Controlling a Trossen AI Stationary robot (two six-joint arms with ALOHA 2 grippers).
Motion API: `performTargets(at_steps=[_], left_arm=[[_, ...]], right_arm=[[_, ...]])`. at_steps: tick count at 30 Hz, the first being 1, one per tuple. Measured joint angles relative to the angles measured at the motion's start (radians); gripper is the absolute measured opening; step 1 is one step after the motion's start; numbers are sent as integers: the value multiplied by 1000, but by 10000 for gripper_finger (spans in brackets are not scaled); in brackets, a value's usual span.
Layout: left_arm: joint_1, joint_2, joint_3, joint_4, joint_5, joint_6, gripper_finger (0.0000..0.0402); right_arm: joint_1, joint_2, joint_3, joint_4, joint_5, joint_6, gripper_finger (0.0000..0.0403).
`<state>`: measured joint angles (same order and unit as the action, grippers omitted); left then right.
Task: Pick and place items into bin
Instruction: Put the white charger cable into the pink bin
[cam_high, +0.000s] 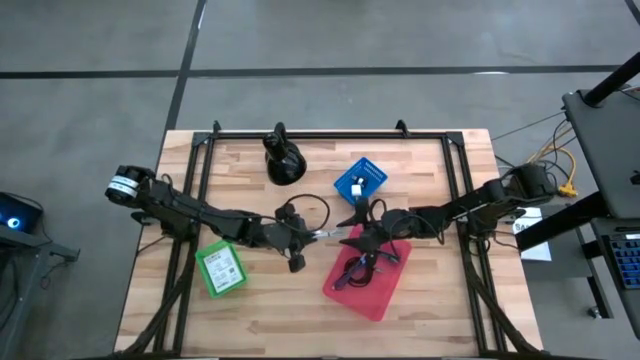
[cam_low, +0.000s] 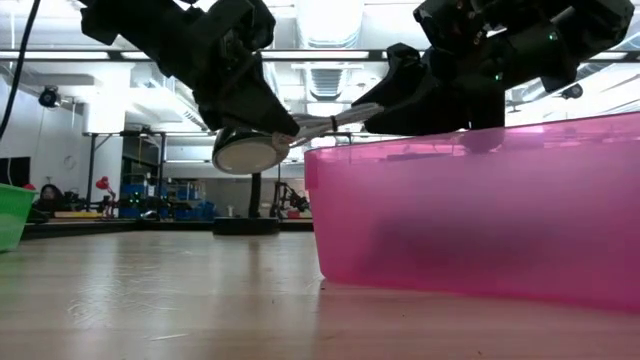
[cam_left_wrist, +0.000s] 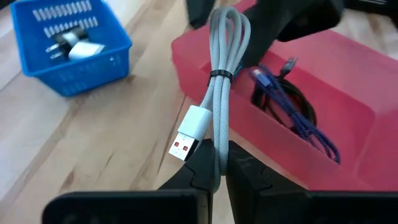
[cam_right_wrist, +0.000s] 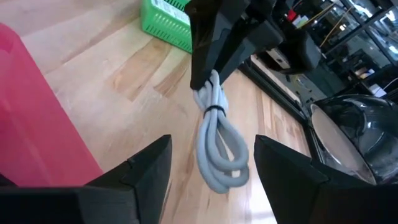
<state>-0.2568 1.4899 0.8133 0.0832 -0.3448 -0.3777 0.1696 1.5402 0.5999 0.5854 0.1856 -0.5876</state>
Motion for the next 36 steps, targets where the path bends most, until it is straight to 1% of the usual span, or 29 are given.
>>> performTargets(at_steps=[3, 10, 16, 24, 33, 36], left_arm=[[0, 0, -2, 21, 18, 22, 8], [0, 0, -2, 19, 19, 21, 8], [0, 0, -2, 19, 19, 21, 8], [0, 0, -3, 22, 18, 19, 8], [0, 0, -3, 25, 15, 19, 8], [0, 0, -3, 24, 15, 19, 8]], right_arm=[[0, -6, 0, -1, 0, 1, 214], [1, -7, 0, 0, 0, 4, 214], [3, -8, 0, 14, -2, 4, 195], [3, -8, 0, 18, -3, 28, 139], [3, -9, 2, 17, -7, 34, 43], [3, -9, 8, 16, -11, 56, 21]])
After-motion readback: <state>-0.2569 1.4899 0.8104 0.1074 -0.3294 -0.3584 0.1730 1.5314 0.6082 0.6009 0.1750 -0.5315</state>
